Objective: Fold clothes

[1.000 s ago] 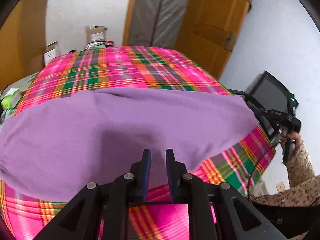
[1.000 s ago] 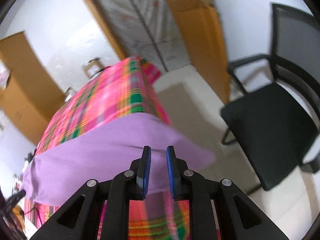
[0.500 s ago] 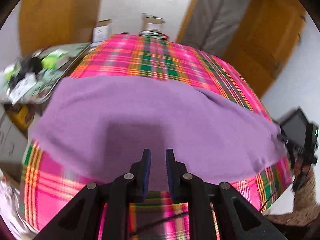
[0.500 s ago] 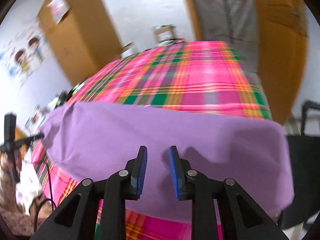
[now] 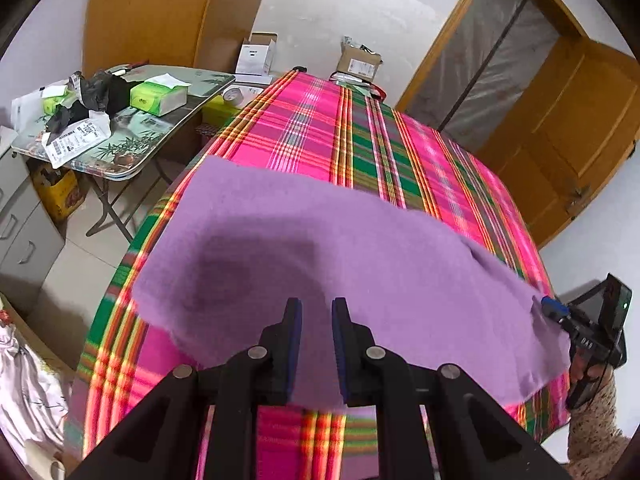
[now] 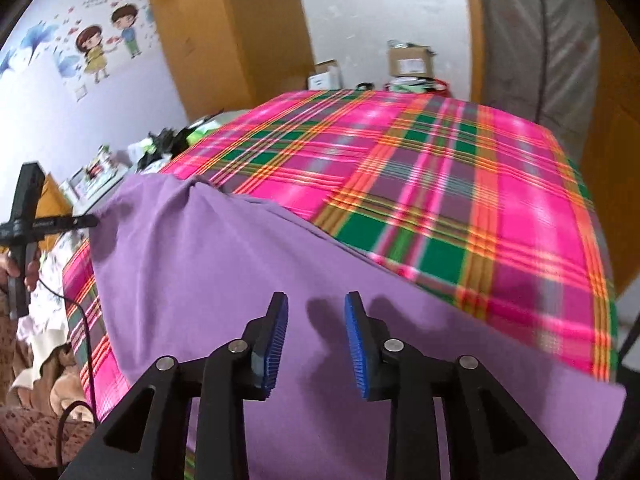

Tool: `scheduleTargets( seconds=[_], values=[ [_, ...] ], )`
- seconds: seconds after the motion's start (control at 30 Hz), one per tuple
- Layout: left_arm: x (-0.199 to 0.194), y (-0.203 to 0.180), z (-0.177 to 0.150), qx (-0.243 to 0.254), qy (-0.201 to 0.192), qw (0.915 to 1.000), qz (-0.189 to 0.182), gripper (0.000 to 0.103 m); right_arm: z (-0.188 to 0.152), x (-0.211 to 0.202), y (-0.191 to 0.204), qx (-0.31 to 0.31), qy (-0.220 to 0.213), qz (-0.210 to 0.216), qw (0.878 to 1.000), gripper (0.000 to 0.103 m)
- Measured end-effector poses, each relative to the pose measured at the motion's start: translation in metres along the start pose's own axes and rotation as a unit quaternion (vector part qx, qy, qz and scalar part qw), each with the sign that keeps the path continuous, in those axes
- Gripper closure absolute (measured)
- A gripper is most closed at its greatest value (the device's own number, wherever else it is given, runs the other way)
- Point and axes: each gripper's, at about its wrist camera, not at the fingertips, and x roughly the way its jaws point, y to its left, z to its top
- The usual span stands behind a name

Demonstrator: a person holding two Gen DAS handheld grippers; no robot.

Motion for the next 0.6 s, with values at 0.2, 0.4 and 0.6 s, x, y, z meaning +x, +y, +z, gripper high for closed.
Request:
scheduleTargets(
  seconds=[0.2, 0.4, 0.6],
  values=[
    [0.024, -0.009, 0.019, 0.008, 0.004, 1.0, -0.001, 0.087, 0.033, 0.035, 0.02, -0.029, 0.015, 0.017, 0.999, 0.07],
    [0.04, -0.014, 0.035, 0.016, 0.008, 0.9998, 0.002, 0.087, 0.068, 0.076, 0.04, -0.05, 0.037, 0.068, 0.996, 0.07],
    [0.053, -0.016, 0.042, 0.025, 0.015, 0.9996, 0.004, 0.087, 0.085, 0.105, 0.056, -0.074, 0.058, 0.084, 0.992, 0.069]
  ],
)
